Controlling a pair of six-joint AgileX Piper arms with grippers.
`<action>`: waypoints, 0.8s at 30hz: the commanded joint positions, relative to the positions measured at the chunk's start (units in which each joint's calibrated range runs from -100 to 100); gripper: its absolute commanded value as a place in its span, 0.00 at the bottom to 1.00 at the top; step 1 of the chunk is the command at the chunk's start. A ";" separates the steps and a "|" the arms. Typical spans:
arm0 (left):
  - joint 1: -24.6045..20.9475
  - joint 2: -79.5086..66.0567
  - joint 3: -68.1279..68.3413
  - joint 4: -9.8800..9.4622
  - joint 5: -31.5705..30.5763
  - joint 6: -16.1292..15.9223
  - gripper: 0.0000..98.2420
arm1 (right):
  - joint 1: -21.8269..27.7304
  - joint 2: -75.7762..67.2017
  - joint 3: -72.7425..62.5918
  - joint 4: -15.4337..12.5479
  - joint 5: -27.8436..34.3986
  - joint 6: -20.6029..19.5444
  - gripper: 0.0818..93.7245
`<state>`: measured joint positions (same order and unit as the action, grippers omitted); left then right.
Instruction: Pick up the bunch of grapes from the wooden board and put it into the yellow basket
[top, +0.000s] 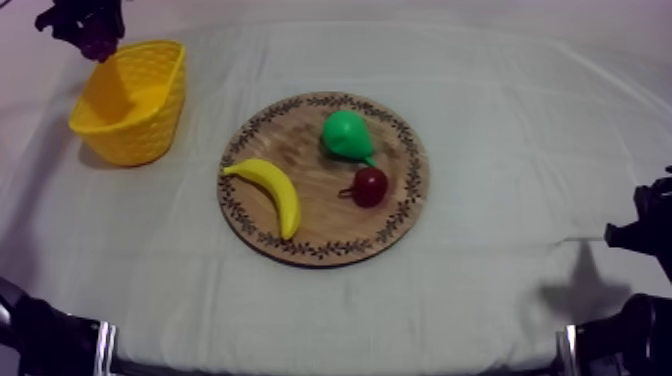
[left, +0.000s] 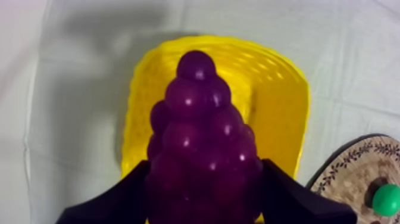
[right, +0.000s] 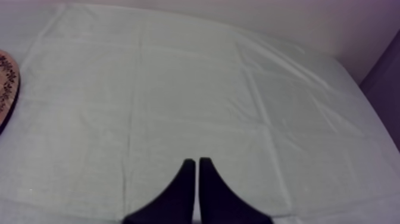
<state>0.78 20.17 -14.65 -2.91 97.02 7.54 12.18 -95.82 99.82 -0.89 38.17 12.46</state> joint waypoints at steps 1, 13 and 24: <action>-0.09 -0.14 0.10 0.02 0.14 -0.06 0.49 | 0.00 -0.02 -0.05 -0.01 -0.03 0.02 0.00; 0.01 2.31 2.46 0.28 -0.46 0.21 0.50 | 0.00 -0.02 -0.05 -0.01 -0.03 0.02 0.00; 0.80 8.90 5.63 1.00 -3.91 0.77 0.51 | 0.00 -0.02 -0.05 -0.01 -0.03 0.02 0.00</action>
<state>1.56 28.35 -9.06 -2.05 93.28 8.27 12.18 -95.82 99.82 -0.89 38.17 12.46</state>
